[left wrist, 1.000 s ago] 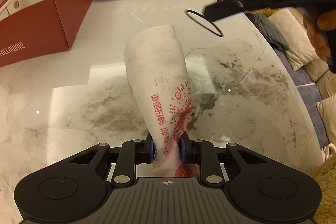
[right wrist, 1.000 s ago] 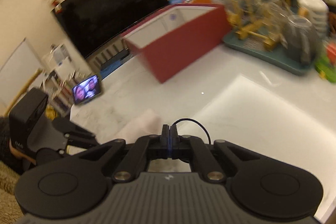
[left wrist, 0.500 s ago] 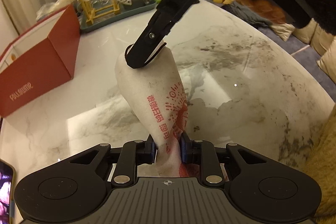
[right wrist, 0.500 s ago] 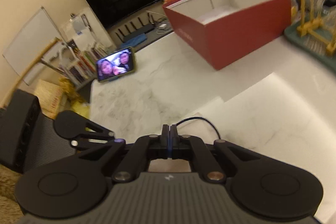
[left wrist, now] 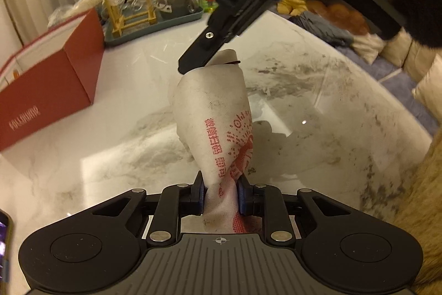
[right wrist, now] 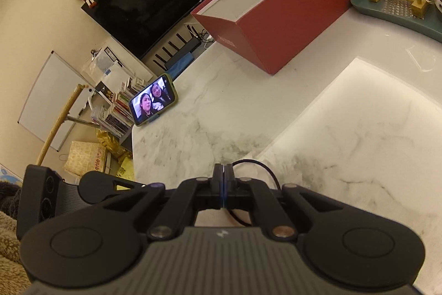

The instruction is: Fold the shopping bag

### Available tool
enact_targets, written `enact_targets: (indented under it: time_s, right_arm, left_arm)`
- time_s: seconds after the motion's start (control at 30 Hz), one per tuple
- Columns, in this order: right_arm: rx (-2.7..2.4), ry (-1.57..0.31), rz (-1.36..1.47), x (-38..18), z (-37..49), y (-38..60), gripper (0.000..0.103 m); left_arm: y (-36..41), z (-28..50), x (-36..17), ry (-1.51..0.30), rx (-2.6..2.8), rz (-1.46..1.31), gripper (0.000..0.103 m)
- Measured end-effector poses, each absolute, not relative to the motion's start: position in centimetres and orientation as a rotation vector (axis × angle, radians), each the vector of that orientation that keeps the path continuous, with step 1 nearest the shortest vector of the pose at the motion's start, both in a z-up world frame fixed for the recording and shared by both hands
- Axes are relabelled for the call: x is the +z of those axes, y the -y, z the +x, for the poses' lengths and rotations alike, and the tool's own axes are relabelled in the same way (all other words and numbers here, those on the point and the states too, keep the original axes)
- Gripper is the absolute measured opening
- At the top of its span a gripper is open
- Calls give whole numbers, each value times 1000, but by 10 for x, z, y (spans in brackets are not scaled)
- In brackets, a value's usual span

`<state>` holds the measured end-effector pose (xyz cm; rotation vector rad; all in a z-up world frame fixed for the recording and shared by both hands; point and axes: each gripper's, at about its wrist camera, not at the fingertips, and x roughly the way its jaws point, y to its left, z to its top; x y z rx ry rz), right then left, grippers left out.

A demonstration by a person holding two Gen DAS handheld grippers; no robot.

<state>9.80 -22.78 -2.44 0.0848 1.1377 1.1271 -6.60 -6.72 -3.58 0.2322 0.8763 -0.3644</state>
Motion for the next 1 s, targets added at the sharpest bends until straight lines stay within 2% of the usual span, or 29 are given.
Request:
enact_targets:
  time_s: [0.13, 0.27, 0.43, 0.73, 0.83, 0.9, 0.93, 1.0]
  right_arm:
    - [1074, -1090, 171, -23, 101, 239, 0]
    - [1057, -1006, 192, -7, 98, 248, 0]
    - [1109, -1034, 80, -8, 87, 238, 0]
    - [1181, -993, -152, -15, 47, 200, 0]
    - [1175, -1007, -133, -18, 47, 196, 0]
    - [1196, -1047, -96, -17, 47, 200, 10]
    - [1217, -1074, -82, -17, 46, 203, 19]
    - [1256, -1121, -58, -16, 42, 211, 27]
  left_arm:
    - [35, -51, -40, -925, -398, -144, 22]
    - [16, -44, -56, -964, -379, -304, 22]
    - [-10, -44, -78, -991, -346, -571, 22]
    - [-5, -46, -81, -986, -316, -575, 22]
    - [-7, -45, -81, -985, -300, -599, 22]
    - [-13, -48, -83, -980, -287, -644, 22]
    - [-15, -49, -85, -973, -276, -666, 22]
    - [-20, -50, -88, -958, -253, -711, 22]
